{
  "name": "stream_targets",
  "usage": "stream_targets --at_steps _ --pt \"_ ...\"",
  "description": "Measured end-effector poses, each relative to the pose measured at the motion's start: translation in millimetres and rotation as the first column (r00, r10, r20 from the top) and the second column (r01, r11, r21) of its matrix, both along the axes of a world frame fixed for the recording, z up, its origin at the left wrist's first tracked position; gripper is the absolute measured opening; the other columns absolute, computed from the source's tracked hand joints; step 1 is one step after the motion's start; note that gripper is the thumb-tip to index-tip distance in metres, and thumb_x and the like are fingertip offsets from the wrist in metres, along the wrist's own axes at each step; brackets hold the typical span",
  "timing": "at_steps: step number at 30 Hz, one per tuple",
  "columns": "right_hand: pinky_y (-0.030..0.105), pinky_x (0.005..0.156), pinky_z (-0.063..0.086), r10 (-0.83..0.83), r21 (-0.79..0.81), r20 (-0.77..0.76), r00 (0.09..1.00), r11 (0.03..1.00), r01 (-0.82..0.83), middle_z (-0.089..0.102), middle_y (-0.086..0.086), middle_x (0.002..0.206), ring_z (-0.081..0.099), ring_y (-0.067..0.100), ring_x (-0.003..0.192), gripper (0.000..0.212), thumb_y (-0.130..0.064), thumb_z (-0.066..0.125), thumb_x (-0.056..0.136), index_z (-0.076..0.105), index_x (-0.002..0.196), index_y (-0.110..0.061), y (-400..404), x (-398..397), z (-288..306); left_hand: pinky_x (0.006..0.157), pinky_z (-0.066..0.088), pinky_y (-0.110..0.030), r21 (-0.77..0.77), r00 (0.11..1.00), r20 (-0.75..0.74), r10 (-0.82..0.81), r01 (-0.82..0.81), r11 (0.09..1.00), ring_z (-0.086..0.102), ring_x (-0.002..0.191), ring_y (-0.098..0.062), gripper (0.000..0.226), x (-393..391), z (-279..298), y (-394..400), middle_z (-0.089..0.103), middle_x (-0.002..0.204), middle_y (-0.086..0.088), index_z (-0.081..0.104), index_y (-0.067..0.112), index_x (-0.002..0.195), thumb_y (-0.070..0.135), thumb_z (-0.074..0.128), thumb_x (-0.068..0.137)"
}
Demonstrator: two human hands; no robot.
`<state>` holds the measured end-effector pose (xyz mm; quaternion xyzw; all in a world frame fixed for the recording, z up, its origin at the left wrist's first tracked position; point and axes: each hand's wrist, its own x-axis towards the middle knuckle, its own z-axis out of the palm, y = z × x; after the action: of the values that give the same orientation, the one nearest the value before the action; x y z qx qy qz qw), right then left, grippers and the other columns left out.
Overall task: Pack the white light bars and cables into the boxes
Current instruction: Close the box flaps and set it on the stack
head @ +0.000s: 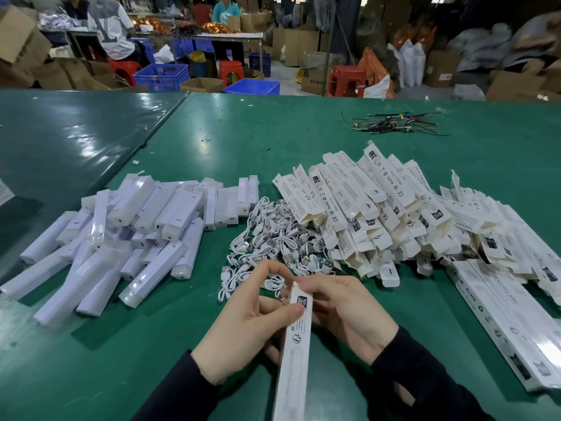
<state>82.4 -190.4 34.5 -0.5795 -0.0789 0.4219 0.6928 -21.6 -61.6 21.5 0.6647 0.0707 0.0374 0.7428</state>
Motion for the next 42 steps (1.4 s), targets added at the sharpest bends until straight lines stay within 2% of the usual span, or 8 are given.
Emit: stream_targets --at_steps 14,19,24,29,33,38,40,42 --pt "0.025 0.077 0.055 0.099 0.103 0.157 0.983 0.988 -0.116 0.069 0.012 0.098 0.068 0.019 0.089 0.037 -0.010 0.070 0.080 0.074 0.113 -0.026 6 -12 -4 0.048 0.031 -0.023 0.037 0.917 0.121 0.380 -0.387 0.922 0.036 0.047 -0.016 0.021 4 -8 -1 0.051 0.048 -0.006 0.055 0.027 0.094 0.025 0.070 0.080" --pt "0.033 0.080 0.056 0.350 -0.052 0.131 0.928 0.937 -0.346 0.069 0.008 0.103 0.070 0.019 0.086 0.088 -0.005 0.084 0.069 0.038 0.139 -0.034 2 -17 -5 0.050 0.041 -0.022 0.040 0.729 0.210 0.652 -0.673 0.739 0.052 0.053 -0.011 0.014 9 -9 5 0.060 0.065 -0.002 0.055 0.025 0.095 0.016 0.064 0.091" --pt "0.026 0.061 0.057 0.180 -0.094 0.189 0.965 0.982 -0.164 0.074 0.017 0.099 0.070 0.021 0.069 0.050 0.004 0.073 0.075 0.059 0.121 -0.010 -6 -2 9 0.066 0.055 -0.025 -0.097 0.613 0.197 0.765 -0.764 0.638 0.070 0.090 -0.017 0.033 6 1 18 0.061 0.111 -0.010 0.048 0.029 0.102 0.006 0.067 0.088" --pt "0.018 0.047 0.049 0.080 -0.143 0.318 0.945 0.989 -0.036 0.076 0.010 0.080 0.066 0.017 0.055 0.028 0.002 0.077 0.072 0.074 0.100 -0.003 -19 23 11 0.118 0.002 -0.052 0.729 0.787 0.498 0.364 -0.607 0.314 0.019 0.147 -0.024 0.073 0 -1 10 0.033 0.150 -0.002 0.043 0.030 0.136 0.028 0.066 0.066" --pt "0.020 0.044 0.046 0.182 -0.150 0.409 0.894 0.980 -0.131 0.075 0.009 0.078 0.064 0.018 0.050 0.034 -0.022 0.079 0.073 0.073 0.105 -0.012 -8 14 3 0.108 0.031 -0.065 0.912 0.922 0.384 0.052 -0.387 0.133 0.064 0.111 -0.020 0.047 0 -6 4 0.069 0.104 0.009 0.069 0.022 0.105 0.031 0.076 0.060" --pt "0.023 0.048 0.050 0.044 0.042 0.230 0.972 0.998 -0.056 0.074 0.012 0.087 0.066 0.021 0.057 0.050 -0.052 0.039 0.096 0.068 0.105 -0.013 20 15 9 0.046 0.048 -0.037 0.727 0.742 0.476 0.472 -0.634 0.263 0.057 0.055 -0.022 0.021 -5 3 17 0.063 0.067 0.007 0.062 0.020 0.080 0.015 0.079 0.070" --pt "0.021 0.058 0.052 0.022 -0.035 0.550 0.835 0.999 -0.003 0.074 0.009 0.093 0.067 0.015 0.067 0.026 -0.029 0.046 0.102 0.066 0.106 -0.012 39 10 5 0.044 0.047 -0.035 0.663 0.626 0.493 0.604 -0.720 0.204 0.053 0.050 -0.019 0.028 -6 7 23 0.058 0.059 0.007 0.057 0.022 0.075 0.017 0.084 0.072" --pt "0.029 0.078 0.054 0.156 -0.165 0.889 0.431 0.986 -0.017 0.072 0.005 0.104 0.066 0.016 0.087 0.019 -0.010 0.055 0.096 0.067 0.111 -0.011 64 2 -4 0.048 0.048 -0.035 0.612 0.543 0.495 0.678 -0.772 0.172 0.054 0.051 -0.019 0.031 -7 10 28 0.057 0.058 0.006 0.053 0.024 0.075 0.019 0.083 0.071"
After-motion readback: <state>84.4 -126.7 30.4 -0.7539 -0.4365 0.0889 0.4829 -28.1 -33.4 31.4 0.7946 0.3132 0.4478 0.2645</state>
